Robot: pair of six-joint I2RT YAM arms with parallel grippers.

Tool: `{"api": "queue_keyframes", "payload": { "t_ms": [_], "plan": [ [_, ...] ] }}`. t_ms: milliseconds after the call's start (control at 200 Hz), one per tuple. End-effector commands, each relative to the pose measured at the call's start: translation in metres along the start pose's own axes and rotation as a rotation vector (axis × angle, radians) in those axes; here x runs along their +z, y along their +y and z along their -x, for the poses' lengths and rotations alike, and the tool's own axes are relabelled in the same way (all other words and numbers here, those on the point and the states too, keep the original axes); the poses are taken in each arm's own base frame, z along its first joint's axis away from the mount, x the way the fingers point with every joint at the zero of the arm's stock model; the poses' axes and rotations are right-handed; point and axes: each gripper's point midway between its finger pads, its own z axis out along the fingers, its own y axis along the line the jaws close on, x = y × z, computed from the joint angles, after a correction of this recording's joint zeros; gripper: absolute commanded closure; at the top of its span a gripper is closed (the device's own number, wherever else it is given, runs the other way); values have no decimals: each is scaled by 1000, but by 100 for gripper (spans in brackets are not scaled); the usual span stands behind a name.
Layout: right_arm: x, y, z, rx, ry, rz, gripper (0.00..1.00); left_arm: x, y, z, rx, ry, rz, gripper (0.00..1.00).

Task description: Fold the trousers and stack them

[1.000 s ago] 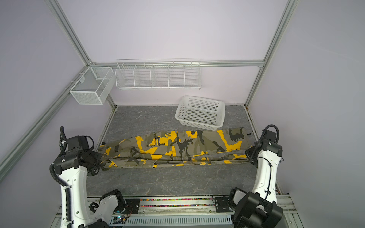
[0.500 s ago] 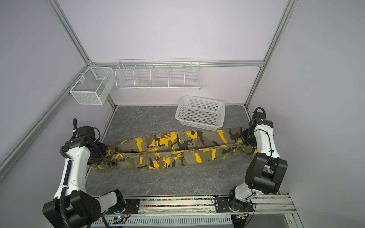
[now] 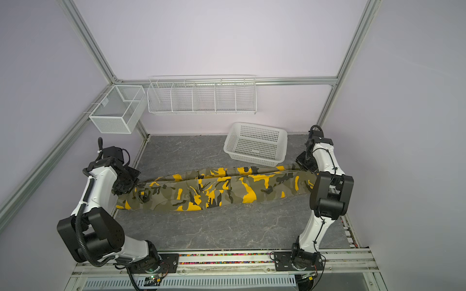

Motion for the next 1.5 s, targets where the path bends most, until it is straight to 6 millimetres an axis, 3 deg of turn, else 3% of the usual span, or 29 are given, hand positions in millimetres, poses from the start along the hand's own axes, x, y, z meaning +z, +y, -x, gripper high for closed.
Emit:
{"api": "queue_keyframes", "payload": {
  "t_ms": [0,255,405,565,655,835,880,1060,1249,1339,1494],
  "plan": [
    [4,-9,57,57,-191,-63,91,-1,-4,52,-17,-189,34,100],
    [26,16,63,9,-177,-21,91,23,-16,57,-23,-180,30,99],
    [38,20,58,-10,-149,-19,89,41,-30,49,8,-132,17,91],
    [37,20,50,-64,-135,5,85,43,-41,49,50,-129,1,76],
    [39,16,40,-88,-112,9,80,38,-45,50,76,-139,1,61],
    [50,13,5,-123,-19,77,68,24,-44,52,129,-158,2,45],
    [53,15,-5,-128,8,106,65,18,-54,39,185,-160,-8,42],
    [69,14,-26,-121,51,153,58,10,-48,15,245,-148,-9,36],
    [96,-4,-32,-107,90,77,56,36,-58,-30,308,-58,-60,37],
    [102,-16,-33,-102,97,28,56,47,-71,-46,344,-27,-103,37],
    [106,-42,-40,-87,117,-50,56,71,-73,-68,390,23,-66,38]
  ]
}}
